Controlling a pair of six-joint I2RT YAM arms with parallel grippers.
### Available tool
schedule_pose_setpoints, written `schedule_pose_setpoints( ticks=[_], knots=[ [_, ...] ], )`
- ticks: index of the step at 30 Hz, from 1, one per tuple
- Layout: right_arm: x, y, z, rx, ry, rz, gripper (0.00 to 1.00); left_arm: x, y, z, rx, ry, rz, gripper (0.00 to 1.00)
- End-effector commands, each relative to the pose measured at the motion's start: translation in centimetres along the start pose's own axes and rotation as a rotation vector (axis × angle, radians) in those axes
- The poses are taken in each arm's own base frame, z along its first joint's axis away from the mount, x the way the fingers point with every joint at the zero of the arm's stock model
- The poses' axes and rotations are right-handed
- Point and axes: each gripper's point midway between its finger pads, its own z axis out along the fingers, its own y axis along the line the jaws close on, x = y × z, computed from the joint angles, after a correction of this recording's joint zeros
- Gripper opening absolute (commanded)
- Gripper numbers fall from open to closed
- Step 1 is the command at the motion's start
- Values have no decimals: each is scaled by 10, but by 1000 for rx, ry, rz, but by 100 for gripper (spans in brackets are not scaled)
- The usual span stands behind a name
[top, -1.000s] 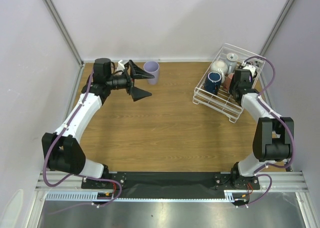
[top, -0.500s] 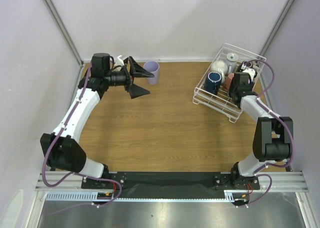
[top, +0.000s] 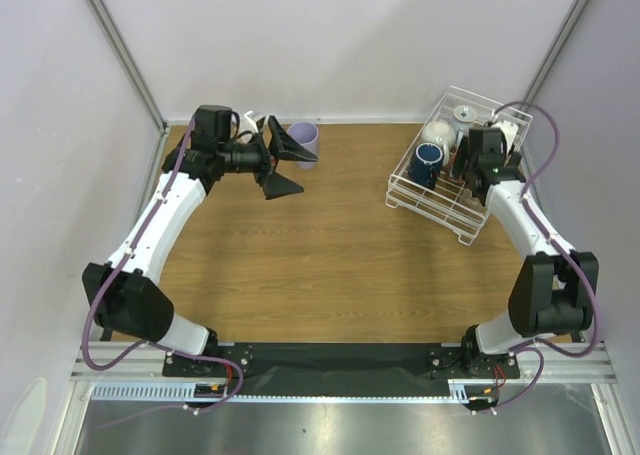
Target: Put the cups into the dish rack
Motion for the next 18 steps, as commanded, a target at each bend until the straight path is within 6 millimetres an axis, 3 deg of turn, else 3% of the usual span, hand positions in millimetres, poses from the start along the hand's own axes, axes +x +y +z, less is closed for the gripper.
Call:
schedule_pose_setpoints(
  ticks=[1,3,6,7,10,12,13,16,18],
  knots=[
    [-61,3,-60,-26,-96,104,91,-2,0,3,-79,-51,92,100],
    [-60,20,-81,-94,-81,96,91,1,10,10,-133,-53,100,100],
    [-40,44,-115,-250,-16,97,90,-8,26,14,-248,-140,142,100],
    [-34,57,-135,-369,7,97,90,-17,31,14,-292,-199,167,100],
    [-5,72,-172,-524,75,56,88,-35,46,14,-409,-307,245,88],
    [13,75,-193,-585,111,14,88,-43,53,19,-445,-336,305,82],
    [12,70,-206,-612,92,16,88,-55,57,17,-486,-393,335,75],
    [23,61,-230,-677,99,12,88,-78,57,20,-541,-496,440,75],
    [30,54,-237,-682,115,-2,88,-94,45,30,-541,-544,559,75]
  ],
)
